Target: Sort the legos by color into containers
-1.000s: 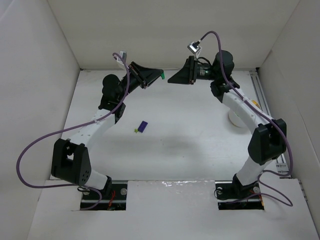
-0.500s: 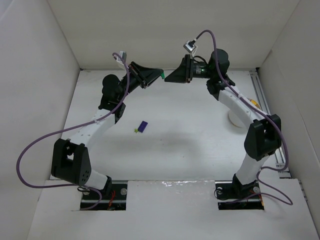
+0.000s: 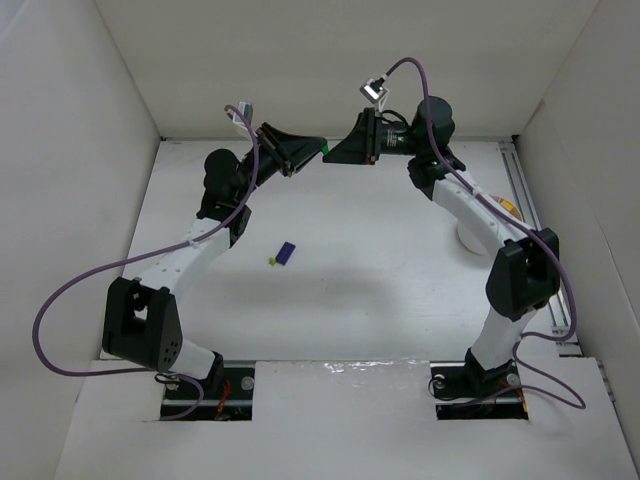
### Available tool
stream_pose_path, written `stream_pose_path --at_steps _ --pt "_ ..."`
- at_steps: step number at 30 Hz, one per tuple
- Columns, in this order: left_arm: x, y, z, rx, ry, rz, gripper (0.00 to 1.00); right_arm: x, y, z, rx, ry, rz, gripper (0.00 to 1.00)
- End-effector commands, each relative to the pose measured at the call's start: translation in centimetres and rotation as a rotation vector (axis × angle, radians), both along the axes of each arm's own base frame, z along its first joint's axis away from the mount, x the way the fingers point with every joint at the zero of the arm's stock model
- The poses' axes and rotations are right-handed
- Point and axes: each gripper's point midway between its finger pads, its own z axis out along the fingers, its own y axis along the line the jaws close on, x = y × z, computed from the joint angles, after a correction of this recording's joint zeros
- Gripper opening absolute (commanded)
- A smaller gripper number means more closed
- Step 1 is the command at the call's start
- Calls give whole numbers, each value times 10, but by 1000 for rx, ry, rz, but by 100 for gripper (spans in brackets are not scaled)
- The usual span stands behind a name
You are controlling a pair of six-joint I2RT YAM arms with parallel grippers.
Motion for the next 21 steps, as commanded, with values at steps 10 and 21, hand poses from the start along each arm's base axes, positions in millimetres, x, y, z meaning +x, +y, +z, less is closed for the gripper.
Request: stream_pose_path --at_steps 10,21 --pt "-7 2 17 -16 -70 0 0 -7 7 17 43 -83 16 29" --pt "-6 2 11 -4 -60 2 56 -6 -2 26 51 -121 -14 9"
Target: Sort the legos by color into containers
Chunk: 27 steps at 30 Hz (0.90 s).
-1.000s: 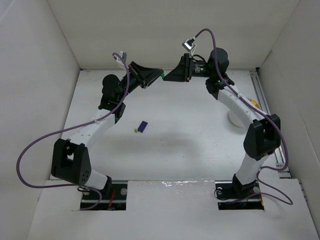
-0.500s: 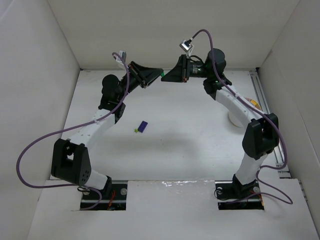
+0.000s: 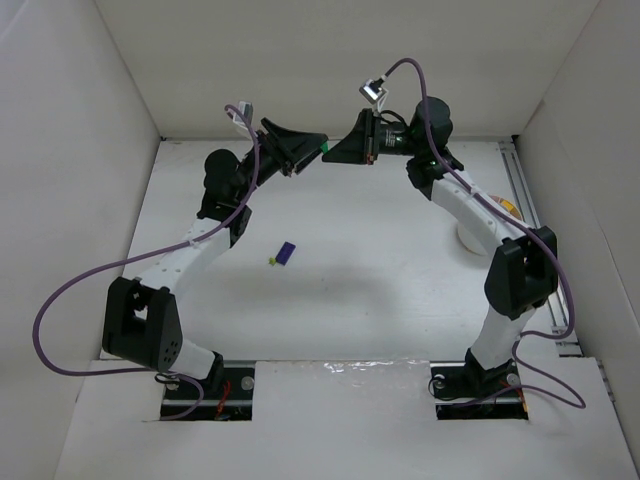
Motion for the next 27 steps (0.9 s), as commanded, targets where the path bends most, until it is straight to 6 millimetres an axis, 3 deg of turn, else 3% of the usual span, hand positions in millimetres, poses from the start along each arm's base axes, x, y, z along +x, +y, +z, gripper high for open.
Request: stream_pose_path --at_steps 1,2,3,4,5,7,9,10,11,13,15,16,17,18,19,21,22,27 --pt "-6 2 9 -6 -36 -1 64 -9 -7 30 50 -147 -10 9" --pt "-5 2 6 4 -36 2 73 -11 -8 25 45 -135 -10 9" --pt "-7 3 9 11 -59 8 98 -13 -14 26 41 -168 -13 9" --pt "-10 3 13 8 -67 8 100 -13 -18 23 37 -173 -23 8" --pt "-8 4 8 16 -65 20 100 -9 -27 9 18 -153 -37 8" --pt "-14 8 16 13 -92 34 100 -12 -44 4 3 -142 -64 7" --pt "-14 9 6 44 -96 45 100 -3 -75 -20 -38 -89 -122 7" --pt "-14 14 10 50 -111 61 100 -4 -90 -20 -55 -124 -161 5" --pt "-16 18 8 71 -134 68 100 4 -119 -41 -97 -36 -212 5" --pt "-11 29 5 94 -154 98 100 8 -152 -50 -138 -61 -292 4" --pt "-14 30 -8 131 -146 87 100 13 -197 -79 -224 87 -410 4" --pt "-10 35 -10 149 -153 105 100 16 -212 -79 -281 68 -470 2" --pt "-14 34 -13 153 -152 93 100 13 -224 -86 -362 -22 -509 1" --pt "-13 34 -15 164 -154 95 100 2 -233 -100 -414 54 -530 1" --pt "-13 34 -21 168 -143 94 100 5 -253 -104 -463 64 -609 1" --pt "-14 33 -27 194 -159 89 100 -10 -267 -116 -522 101 -639 1" --pt "-15 32 -30 205 -158 82 100 -9 -285 -122 -575 115 -703 1" --pt "-14 31 -43 290 -208 79 100 -34 -323 -137 -791 93 -782 0"
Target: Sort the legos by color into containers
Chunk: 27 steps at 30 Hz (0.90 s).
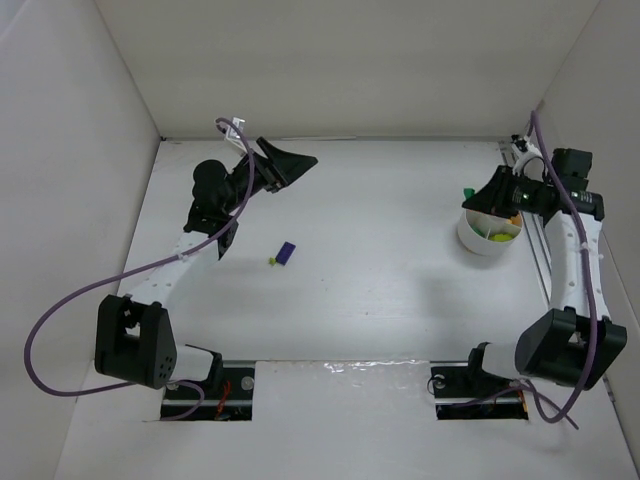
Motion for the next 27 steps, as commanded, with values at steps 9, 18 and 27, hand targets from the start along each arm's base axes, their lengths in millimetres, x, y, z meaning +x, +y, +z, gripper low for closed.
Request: stream_pose_path --at_steps 9,18,27 --pt "-14 0 -1 113 -112 -28 100 -46 -82 -19 -553 149 -74 0" --pt "-16 0 2 126 -126 -35 100 -25 -104 -16 -655 196 -30 5" --pt "-18 1 -3 143 -122 -34 100 -19 -90 -23 -685 248 141 2"
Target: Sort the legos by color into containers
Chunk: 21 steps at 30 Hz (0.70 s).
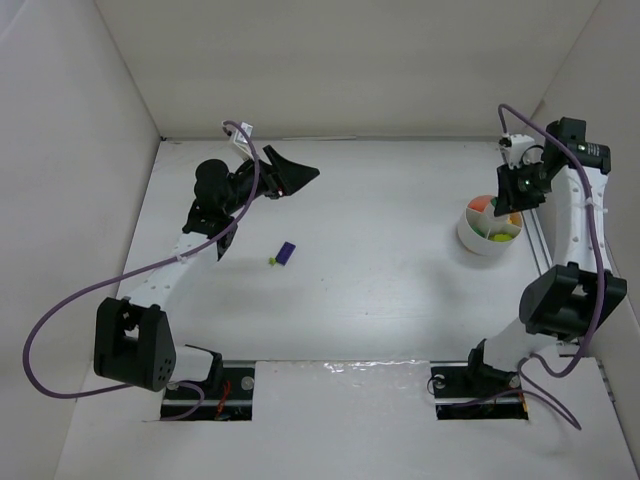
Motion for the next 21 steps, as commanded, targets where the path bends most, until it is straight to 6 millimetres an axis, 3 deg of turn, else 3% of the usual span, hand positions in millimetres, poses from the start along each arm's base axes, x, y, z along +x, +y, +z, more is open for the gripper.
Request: stream_pose_path --at_steps 1,10,21 --pt "-13 1 23 -7 -92 -17 100 -4 9 9 -43 11 89 2" --pt "-12 5 25 -1 -99 -7 100 5 15 -20 -148 129 142 1" --pt "-15 6 21 2 -89 -8 100 16 8 -29 -165 168 124 1"
